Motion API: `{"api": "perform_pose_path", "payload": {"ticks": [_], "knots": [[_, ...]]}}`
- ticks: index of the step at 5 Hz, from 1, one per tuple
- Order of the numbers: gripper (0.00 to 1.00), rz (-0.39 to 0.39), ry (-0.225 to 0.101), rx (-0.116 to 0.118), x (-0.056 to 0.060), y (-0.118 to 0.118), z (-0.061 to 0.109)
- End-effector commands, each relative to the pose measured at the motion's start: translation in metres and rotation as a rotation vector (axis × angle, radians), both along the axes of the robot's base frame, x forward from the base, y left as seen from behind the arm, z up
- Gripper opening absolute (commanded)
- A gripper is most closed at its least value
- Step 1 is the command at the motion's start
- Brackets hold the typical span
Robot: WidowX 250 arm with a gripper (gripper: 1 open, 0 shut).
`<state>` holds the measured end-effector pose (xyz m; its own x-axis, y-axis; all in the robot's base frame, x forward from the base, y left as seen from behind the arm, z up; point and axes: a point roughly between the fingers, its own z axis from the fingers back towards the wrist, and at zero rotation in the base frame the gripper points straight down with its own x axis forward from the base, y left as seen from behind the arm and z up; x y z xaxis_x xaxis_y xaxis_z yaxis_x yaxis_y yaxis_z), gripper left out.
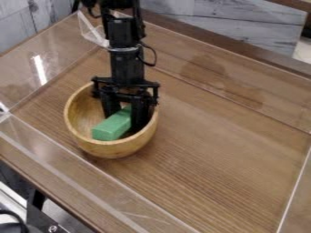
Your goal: Remove the green block from inside the brown bowl and put it on the table
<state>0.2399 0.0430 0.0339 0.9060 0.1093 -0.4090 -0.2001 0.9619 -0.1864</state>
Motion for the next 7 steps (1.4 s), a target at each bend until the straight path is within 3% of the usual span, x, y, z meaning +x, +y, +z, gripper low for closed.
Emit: {"api": "perform_pose_path", "payload": {"ticks": [1, 7], "knots": [[0.00, -0.015, -0.038, 0.007, 0.006, -0.005, 0.016], [0.00, -0.077, 0.045, -0.018, 0.001, -0.028, 0.049]]}}
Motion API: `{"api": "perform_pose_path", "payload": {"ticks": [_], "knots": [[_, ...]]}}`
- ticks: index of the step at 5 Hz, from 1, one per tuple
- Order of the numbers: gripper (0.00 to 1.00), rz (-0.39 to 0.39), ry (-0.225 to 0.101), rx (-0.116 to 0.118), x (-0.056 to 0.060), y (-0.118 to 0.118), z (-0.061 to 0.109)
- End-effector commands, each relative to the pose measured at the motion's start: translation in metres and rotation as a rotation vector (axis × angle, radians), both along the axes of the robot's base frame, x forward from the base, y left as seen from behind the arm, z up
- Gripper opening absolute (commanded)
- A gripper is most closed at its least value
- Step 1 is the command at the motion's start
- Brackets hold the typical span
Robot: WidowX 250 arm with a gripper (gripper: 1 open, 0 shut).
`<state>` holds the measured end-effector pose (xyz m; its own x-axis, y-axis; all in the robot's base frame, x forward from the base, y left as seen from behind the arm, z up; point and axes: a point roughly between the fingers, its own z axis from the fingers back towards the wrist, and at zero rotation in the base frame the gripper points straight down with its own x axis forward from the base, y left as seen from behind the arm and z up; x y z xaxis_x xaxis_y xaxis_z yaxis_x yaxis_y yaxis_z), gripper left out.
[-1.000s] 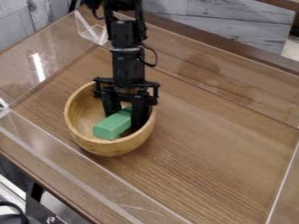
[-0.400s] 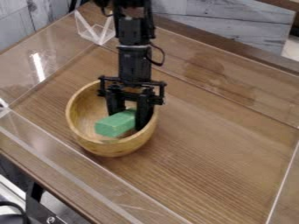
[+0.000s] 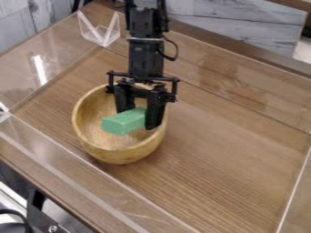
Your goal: Remove the green block from inside the brown bowl and put it on the table
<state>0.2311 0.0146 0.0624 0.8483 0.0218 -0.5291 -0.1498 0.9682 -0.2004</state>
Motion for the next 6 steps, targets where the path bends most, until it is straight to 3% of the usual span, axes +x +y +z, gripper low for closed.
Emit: {"api": "perform_pose_path", "payload": {"ticks": [1, 3, 5, 6], "knots": [[0.00, -0.012, -0.076, 0.011, 0.011, -0.007, 0.031], [0.00, -0.054, -0.064, -0.021, 0.014, -0.024, 0.059], [0.00, -0.105, -0.090, -0.052, 0.019, -0.041, 0.081], [0.00, -0.130, -0.131, -0.087, 0.027, -0.051, 0.122]]}}
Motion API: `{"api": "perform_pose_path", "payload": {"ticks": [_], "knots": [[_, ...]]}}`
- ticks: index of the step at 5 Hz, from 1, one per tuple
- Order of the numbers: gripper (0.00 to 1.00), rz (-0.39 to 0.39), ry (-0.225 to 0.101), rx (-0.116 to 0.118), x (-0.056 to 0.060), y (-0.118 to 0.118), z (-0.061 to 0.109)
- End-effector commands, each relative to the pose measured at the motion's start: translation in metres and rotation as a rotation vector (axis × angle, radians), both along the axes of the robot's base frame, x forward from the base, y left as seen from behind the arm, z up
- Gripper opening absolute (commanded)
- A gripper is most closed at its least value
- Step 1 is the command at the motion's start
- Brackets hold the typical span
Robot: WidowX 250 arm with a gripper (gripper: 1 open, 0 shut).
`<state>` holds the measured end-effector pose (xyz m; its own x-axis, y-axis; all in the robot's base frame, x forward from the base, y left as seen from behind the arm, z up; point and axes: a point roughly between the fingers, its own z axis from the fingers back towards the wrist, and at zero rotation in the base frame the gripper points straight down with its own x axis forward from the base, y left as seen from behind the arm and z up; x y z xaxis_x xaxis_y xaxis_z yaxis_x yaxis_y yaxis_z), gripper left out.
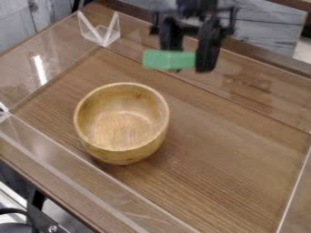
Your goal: Remove the green block from inside the brown bowl and put it on the table
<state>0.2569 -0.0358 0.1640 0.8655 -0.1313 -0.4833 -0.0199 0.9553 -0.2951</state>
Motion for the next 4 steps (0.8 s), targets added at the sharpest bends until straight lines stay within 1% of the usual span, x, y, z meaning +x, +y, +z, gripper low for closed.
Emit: {"api": "perform_pose_path", "payload": {"ticks": [1, 3, 4], "knots": [[0.00, -0.021, -0.124, -0.032, 0.009, 0.006, 0.047], [0.00, -0.076, -0.138, -0.070, 0.016, -0.012, 0.049], [0.00, -0.100, -0.142, -0.067, 0.015, -0.015, 0.035]]}}
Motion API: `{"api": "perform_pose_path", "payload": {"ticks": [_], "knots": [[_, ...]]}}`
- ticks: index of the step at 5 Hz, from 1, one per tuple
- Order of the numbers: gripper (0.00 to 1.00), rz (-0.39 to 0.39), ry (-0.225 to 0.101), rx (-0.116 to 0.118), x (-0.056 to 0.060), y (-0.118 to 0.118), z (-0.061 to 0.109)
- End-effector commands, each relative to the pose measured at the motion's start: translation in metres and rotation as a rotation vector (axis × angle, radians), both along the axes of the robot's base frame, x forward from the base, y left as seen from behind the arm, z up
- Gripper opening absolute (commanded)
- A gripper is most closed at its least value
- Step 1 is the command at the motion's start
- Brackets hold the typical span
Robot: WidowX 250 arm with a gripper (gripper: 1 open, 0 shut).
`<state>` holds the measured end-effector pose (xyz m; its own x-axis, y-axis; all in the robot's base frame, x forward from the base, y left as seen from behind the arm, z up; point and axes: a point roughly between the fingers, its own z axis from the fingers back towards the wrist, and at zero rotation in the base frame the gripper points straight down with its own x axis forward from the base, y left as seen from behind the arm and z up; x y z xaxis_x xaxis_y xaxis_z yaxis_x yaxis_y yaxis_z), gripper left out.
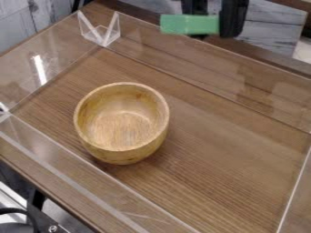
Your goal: Remove the green block from inside the brown bowl and put it on the table
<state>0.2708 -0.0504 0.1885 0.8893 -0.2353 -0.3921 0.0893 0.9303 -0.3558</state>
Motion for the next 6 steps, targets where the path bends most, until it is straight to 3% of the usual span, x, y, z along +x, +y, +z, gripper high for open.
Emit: {"api": "perform_pose_path", "payload": {"ticks": [1, 2, 3, 5, 6], "knots": [[0.00, -0.036, -0.063, 0.007, 0.003, -0.004, -0.006], [0.00, -0.081, -0.078, 0.012, 0.002, -0.013, -0.025], [0.00, -0.140, -0.091, 0.015, -0.013, -0.029, -0.037], [0.00, -0.011, -0.184, 0.050, -0.009, 0.009, 0.015], [0.00, 0.023, -0.216, 0.064, -0.008, 0.035, 0.022]]}}
